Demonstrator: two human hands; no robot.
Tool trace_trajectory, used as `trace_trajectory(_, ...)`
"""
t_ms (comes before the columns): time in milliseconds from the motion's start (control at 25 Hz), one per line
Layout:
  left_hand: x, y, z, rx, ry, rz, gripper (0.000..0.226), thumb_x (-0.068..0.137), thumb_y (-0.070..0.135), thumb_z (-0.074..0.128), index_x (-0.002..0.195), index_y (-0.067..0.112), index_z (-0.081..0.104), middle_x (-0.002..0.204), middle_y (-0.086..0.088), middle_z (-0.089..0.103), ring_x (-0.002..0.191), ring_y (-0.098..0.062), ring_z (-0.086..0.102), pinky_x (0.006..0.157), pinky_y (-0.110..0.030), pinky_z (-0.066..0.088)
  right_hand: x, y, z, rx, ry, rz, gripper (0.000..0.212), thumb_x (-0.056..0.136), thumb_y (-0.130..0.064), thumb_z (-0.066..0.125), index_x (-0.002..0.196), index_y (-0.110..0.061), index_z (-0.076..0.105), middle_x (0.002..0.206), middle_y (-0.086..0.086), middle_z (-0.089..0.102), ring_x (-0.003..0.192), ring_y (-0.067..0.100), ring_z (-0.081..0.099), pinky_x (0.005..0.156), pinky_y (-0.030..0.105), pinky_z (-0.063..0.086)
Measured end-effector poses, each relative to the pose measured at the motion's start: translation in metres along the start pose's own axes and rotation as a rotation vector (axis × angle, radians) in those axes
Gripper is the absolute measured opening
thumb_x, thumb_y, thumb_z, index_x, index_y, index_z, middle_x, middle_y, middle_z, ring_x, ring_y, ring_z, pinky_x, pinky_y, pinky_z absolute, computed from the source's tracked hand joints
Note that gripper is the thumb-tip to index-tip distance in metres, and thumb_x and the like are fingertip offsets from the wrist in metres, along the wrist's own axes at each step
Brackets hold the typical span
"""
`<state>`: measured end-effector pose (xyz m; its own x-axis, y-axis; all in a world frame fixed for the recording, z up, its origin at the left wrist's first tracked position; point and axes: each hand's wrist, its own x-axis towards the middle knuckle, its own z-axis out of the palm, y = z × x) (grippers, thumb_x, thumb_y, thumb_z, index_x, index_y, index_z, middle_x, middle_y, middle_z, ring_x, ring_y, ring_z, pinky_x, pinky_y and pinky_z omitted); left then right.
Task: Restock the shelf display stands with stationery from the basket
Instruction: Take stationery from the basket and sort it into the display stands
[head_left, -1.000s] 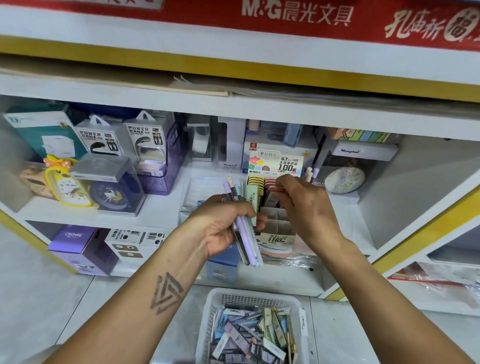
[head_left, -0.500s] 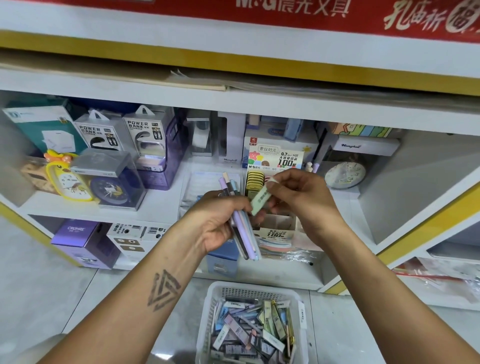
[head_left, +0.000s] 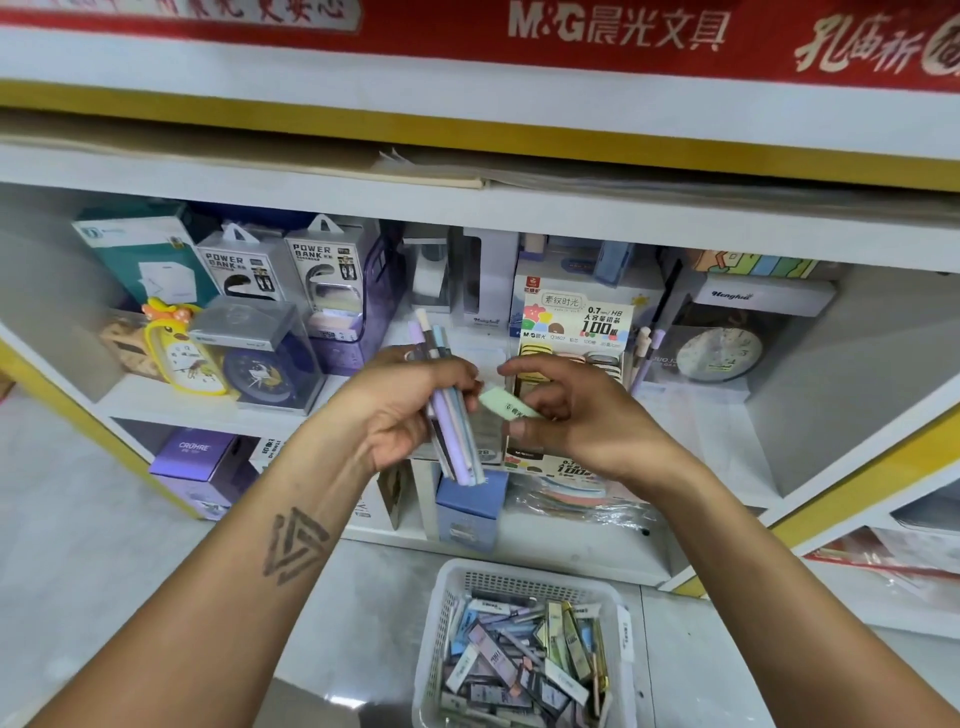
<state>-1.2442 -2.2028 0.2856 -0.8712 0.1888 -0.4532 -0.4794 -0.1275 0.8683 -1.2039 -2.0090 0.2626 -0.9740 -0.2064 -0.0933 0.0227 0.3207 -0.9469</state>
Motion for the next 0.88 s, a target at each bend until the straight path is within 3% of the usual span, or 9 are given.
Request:
trace_trajectory(80,0.000,0.009,-0.019,-0.087,0.052,-0.003,0.009,0.084,-0.011,0.061,0.091,-0.005,0.061,0.077,-0.022,0.070,0.062,-0.023,0.067,0.069,-0.035,0.060,0.005,-0.001,0.008,0.003,0.058,-0.024,0.047,0.090,0.004,0.066,0.123,-0.030,0.064,0.103,0.012,0.070,0.085,0.010,0.069,0.082,0.028,0.059)
trace_trajectory(200,0.001,0.012,-0.046,-0.141,0.125,-0.004,0.010,0.086,-0.009,0.060,0.094,-0.002,0.058,0.079,-0.023,0.069,0.061,-0.022,0.066,0.066,-0.035,0.061,0.012,0.001,0.015,-0.061,0.139,-0.071,0.027,0.095,-0.004,0.062,0.108,-0.027,0.065,0.096,0.008,0.073,0.090,0.022,0.071,0.090,0.048,0.054)
trace_trajectory(320,0.001,0.010,-0.062,-0.170,0.145,-0.008,0.014,0.085,-0.010,0.060,0.096,-0.001,0.057,0.085,-0.025,0.067,0.063,-0.023,0.067,0.060,-0.033,0.060,0.015,0.003,0.024,-0.035,0.209,-0.108,0.005,0.092,-0.015,0.070,0.095,-0.018,0.067,0.088,0.008,0.071,0.079,0.023,0.066,0.075,0.039,0.051)
trace_trajectory(400,0.003,0.007,-0.066,-0.183,0.142,-0.021,0.014,0.085,-0.010,0.059,0.095,-0.001,0.057,0.086,-0.026,0.066,0.062,-0.024,0.067,0.058,-0.031,0.059,0.019,0.005,0.028,-0.059,0.312,-0.142,0.006,0.087,-0.016,0.076,0.091,-0.017,0.072,0.083,0.008,0.070,0.073,0.023,0.063,0.071,0.036,0.052)
trace_trajectory(600,0.009,0.004,-0.063,-0.209,0.102,-0.055,0.010,0.086,-0.011,0.057,0.092,-0.003,0.057,0.075,-0.024,0.067,0.065,-0.025,0.065,0.058,-0.031,0.060,0.034,0.011,0.030,-0.202,0.473,-0.180,0.022,0.085,-0.013,0.077,0.098,-0.028,0.066,0.080,-0.008,0.066,0.070,0.001,0.059,0.075,0.025,0.055)
trace_trajectory(720,0.011,0.002,-0.061,-0.217,0.094,-0.052,0.011,0.085,-0.012,0.057,0.090,-0.002,0.056,0.072,-0.024,0.066,0.066,-0.026,0.066,0.056,-0.030,0.058,0.041,0.014,0.035,-0.289,0.515,-0.215,0.020,0.088,-0.015,0.074,0.098,-0.030,0.066,0.079,-0.017,0.067,0.075,0.000,0.064,0.076,0.025,0.056)
trace_trajectory(840,0.012,0.002,-0.063,-0.231,0.095,-0.052,0.014,0.084,-0.012,0.058,0.092,-0.001,0.055,0.079,-0.025,0.065,0.060,-0.023,0.068,0.057,-0.030,0.058,0.046,0.016,0.043,-0.479,0.487,-0.354,0.013,0.089,-0.014,0.071,0.094,-0.026,0.071,0.072,-0.032,0.063,0.075,0.001,0.066,0.070,0.013,0.051)
trace_trajectory(880,0.012,0.002,-0.063,-0.232,0.096,-0.053,0.014,0.084,-0.012,0.058,0.093,-0.001,0.056,0.079,-0.025,0.065,0.060,-0.023,0.067,0.057,-0.031,0.058,0.047,0.018,0.045,-0.549,0.467,-0.387,0.012,0.089,-0.013,0.071,0.095,-0.024,0.072,0.073,-0.029,0.063,0.074,0.004,0.066,0.068,0.013,0.049)
